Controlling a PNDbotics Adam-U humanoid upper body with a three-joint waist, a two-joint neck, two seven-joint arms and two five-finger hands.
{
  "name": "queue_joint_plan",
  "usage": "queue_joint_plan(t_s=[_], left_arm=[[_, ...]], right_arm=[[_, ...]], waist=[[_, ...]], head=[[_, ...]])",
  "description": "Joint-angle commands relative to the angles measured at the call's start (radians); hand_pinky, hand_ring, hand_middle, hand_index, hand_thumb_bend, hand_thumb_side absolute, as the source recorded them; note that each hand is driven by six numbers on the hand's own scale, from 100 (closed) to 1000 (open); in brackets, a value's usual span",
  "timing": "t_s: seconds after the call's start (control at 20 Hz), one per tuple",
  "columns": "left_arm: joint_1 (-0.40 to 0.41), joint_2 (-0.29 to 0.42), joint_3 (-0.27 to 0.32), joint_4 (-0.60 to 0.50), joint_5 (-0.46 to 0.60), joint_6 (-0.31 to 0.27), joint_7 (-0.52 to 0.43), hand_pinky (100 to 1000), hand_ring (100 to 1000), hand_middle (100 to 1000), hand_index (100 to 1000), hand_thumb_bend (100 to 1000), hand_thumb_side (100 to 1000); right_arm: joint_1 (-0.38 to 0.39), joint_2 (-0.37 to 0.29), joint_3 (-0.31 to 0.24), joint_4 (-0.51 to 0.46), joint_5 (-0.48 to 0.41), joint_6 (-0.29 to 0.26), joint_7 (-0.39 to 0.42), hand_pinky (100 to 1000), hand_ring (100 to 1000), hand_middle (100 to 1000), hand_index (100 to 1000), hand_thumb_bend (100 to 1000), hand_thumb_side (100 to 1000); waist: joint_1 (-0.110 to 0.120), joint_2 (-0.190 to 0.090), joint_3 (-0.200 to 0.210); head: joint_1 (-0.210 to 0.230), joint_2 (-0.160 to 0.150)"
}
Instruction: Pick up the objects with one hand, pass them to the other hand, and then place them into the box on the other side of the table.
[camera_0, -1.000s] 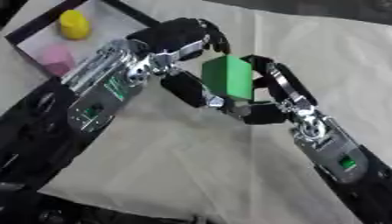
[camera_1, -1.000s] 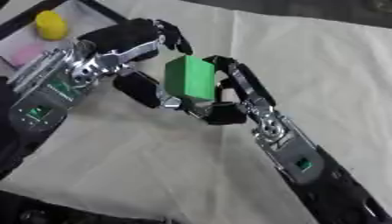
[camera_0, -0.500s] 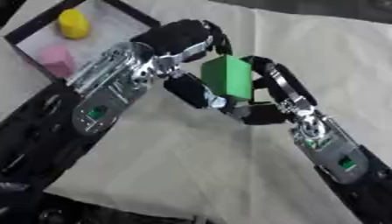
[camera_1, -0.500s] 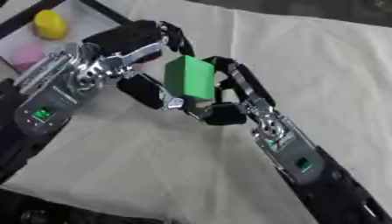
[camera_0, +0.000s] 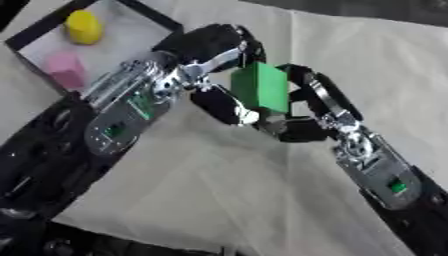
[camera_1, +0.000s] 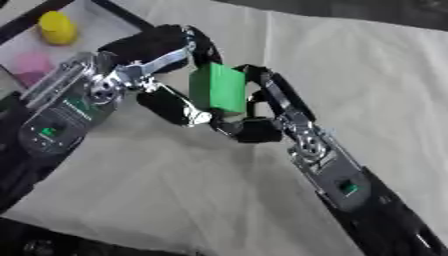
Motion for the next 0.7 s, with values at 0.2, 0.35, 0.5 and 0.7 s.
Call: queue_joint_plan(t_s=[0.2,0.35,0.5,0.7], left_arm=[[-0.018,0.012,0.014,-0.006,-0.007,0.011,0.007,829,612,503,434,196,166],[-0.019,0.014,0.013,-0.006,-0.019,0.008,-0.001,823,608,491,404,203,177],[-0.021,0.017,0.012,-0.013,-0.032,-0.003,-0.02,819,609,484,396,230,179],[-0.023,0.025,0.013,-0.035,-0.042,-0.011,-0.046,813,609,481,393,252,181]], right_arm=[[-0.008,-0.016,-0.003,-0.02,-0.008,-0.002,-0.023,292,810,430,414,507,100],[-0.006,-0.019,-0.007,-0.02,-0.002,-0.005,-0.034,344,849,490,506,512,194],[-0.004,-0.023,-0.013,-0.016,0.015,-0.003,-0.047,385,906,570,646,476,468],[0.001,-0.029,-0.023,-0.012,0.04,0.011,-0.051,422,969,674,751,495,723]], waist=[[0.005,-0.018,0.0],[0.005,-0.02,0.0],[0.006,-0.021,0.001],[0.007,-0.023,0.003]], head=[[0.005,-0.005],[0.007,-0.003],[0.005,-0.006],[0.007,-0.005]])
